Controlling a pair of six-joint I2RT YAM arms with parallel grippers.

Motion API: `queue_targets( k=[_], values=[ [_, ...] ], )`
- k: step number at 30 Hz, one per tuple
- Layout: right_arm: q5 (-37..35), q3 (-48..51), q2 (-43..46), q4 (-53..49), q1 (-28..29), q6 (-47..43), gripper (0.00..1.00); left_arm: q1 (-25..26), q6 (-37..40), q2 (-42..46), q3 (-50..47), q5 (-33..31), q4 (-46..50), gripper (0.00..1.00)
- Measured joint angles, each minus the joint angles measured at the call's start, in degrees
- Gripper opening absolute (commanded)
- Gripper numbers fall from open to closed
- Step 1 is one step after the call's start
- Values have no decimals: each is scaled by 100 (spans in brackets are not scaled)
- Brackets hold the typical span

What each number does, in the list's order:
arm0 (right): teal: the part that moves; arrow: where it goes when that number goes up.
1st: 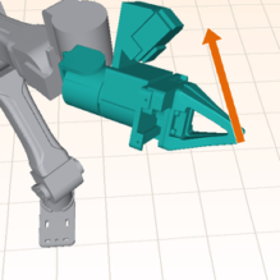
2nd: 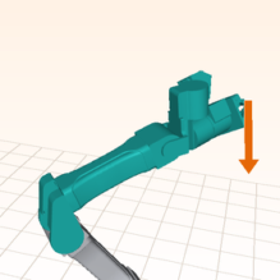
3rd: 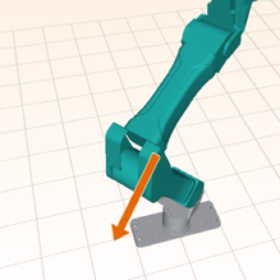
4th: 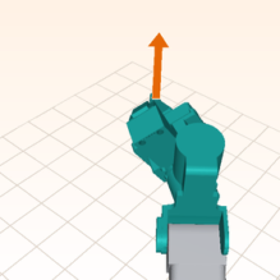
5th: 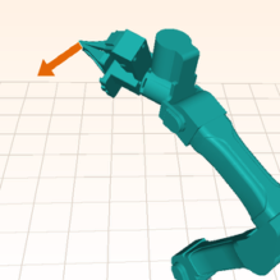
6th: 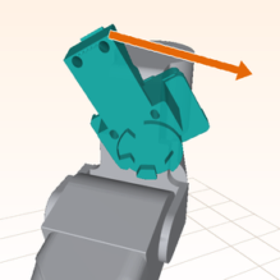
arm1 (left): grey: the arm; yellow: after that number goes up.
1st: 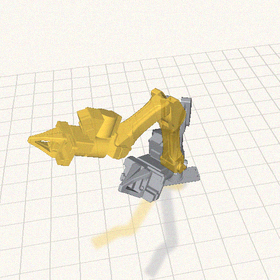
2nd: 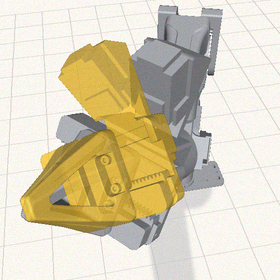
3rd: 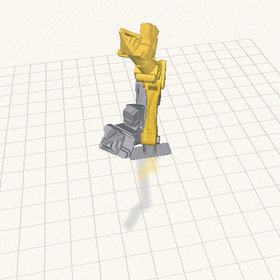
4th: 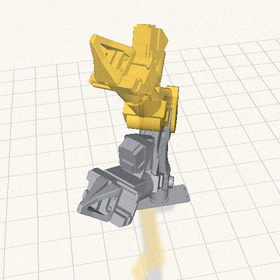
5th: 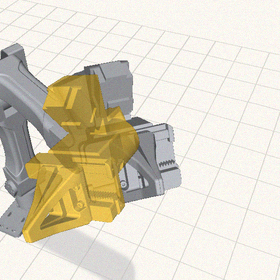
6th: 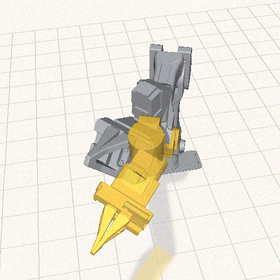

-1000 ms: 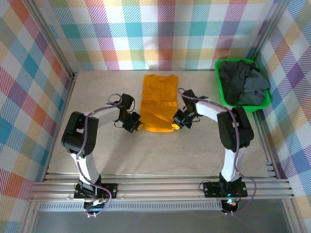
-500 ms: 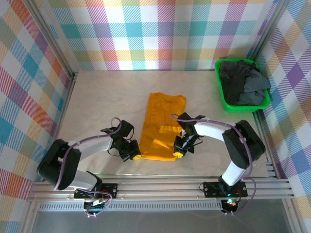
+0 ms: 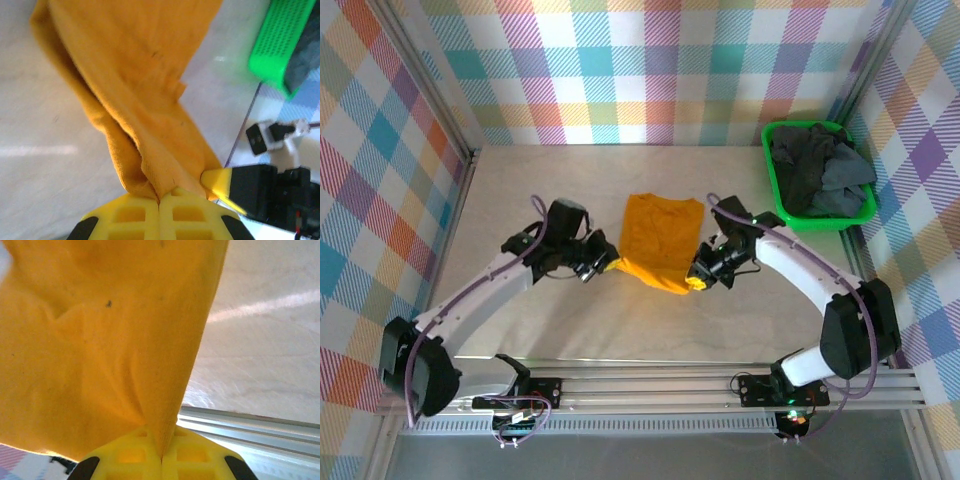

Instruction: Fold and stack the t-shirts

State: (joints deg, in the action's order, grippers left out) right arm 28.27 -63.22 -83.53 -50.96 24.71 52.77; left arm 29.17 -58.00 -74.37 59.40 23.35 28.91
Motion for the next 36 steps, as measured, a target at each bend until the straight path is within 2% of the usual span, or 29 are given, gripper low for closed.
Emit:
queue_targets(
  k=[3, 9, 10, 11, 12, 13, 14, 15, 18, 21, 24, 27, 30, 32, 34, 36],
  values=[
    [131, -590, -317, -44, -376, 81, 0, -227, -76, -739, 708, -74, -111, 0],
    [238, -2050, -1668, -46, -960, 166, 0, -566, -76, -2612, 2632, -267, -164, 0],
    [249, -2398, -2024, -26, -1067, 192, 3, -619, -72, -2942, 2966, -271, -192, 0],
    [251, -2706, -2358, 33, -1161, 236, 15, -688, -72, -3348, 3368, -260, -208, 1],
    [247, -2964, -2653, 98, -1239, 286, 27, -741, -66, -3679, 3700, -249, -205, 7],
    [247, -3222, -2968, 164, -1322, 334, 36, -798, -42, -4072, 4111, -247, -155, 21],
    [245, -3501, -3320, 249, -1405, 374, 43, -855, -2, -4522, 4588, -249, -66, 33],
    [238, -3742, -3587, 291, -1460, 374, 50, -890, 2, -4830, 4911, -251, -28, 40],
    [131, -4861, -4509, 175, -1582, 192, 53, -988, 42, -5554, 5567, -304, 146, 57],
    [-125, -5458, -4778, 31, -1635, -66, 53, -1012, 35, -5613, 5587, -352, 400, 59],
    [-339, -4940, -4188, 188, -1613, -249, 52, -992, -39, -5012, 4791, -361, 173, 57],
    [-442, -3305, -2822, 787, -1565, -269, 54, -831, -396, -3853, 3329, -345, -68, 56],
    [-402, -1530, -1233, 1510, -1497, -260, 56, -358, -1027, -2855, 2109, -343, -470, 67],
    [-319, -605, -380, 1873, -1478, -247, 57, 155, -1604, -2527, 1532, -356, -839, 78],
    [-225, 11, 149, 2098, -1447, -247, 57, 570, -2118, -2599, 1318, -409, -1176, 87],
    [-173, 468, 494, 2175, -1451, -264, 58, 883, -2658, -2889, 1300, -516, -1508, 87]
  ],
)
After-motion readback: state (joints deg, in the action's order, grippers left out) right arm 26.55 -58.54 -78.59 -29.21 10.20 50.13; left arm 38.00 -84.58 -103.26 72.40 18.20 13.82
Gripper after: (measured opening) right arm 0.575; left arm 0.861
